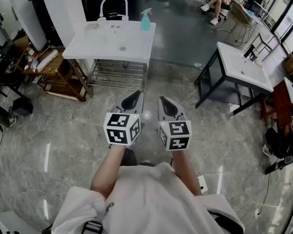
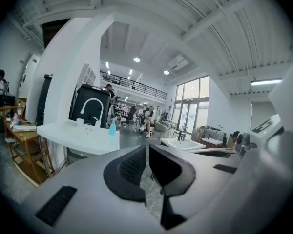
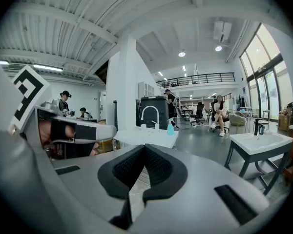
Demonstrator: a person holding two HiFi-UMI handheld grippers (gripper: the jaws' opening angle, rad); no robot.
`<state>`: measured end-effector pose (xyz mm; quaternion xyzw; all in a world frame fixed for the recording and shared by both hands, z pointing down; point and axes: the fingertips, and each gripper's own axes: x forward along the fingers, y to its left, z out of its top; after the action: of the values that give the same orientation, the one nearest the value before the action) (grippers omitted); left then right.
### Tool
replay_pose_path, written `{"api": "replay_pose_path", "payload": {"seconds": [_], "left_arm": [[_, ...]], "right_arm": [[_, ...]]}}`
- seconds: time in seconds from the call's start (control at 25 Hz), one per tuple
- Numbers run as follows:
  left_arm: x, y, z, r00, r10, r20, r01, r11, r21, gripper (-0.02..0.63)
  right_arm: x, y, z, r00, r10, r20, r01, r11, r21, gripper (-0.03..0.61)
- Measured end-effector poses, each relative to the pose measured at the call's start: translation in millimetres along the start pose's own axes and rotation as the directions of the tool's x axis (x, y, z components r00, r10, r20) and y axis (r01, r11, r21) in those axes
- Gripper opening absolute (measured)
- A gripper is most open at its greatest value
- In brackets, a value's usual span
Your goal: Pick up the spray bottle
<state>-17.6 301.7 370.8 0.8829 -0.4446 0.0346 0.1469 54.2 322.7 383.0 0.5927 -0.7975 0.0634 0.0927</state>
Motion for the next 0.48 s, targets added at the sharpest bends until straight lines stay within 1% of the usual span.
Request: {"api": "replay_pose_path", "payload": {"seconds": [0.16, 0.48], "left_arm": [[-0.8, 0.0, 1.1, 1.000, 0.011, 0.006, -0.012, 0.999, 0.033, 0.041], [0.3, -3.3, -5.4, 1.000, 0.012, 0.003, -0.012, 0.999, 0.029, 0.041]], "right_arm": [[1.6, 0.8, 0.1, 1.000, 0.012, -0.001, -0.012, 0.999, -0.039, 0.028], [-1.8, -1.7, -4.7, 1.000, 0.021, -0.014, -0.022, 0.999, -0.046, 0.026]]}}
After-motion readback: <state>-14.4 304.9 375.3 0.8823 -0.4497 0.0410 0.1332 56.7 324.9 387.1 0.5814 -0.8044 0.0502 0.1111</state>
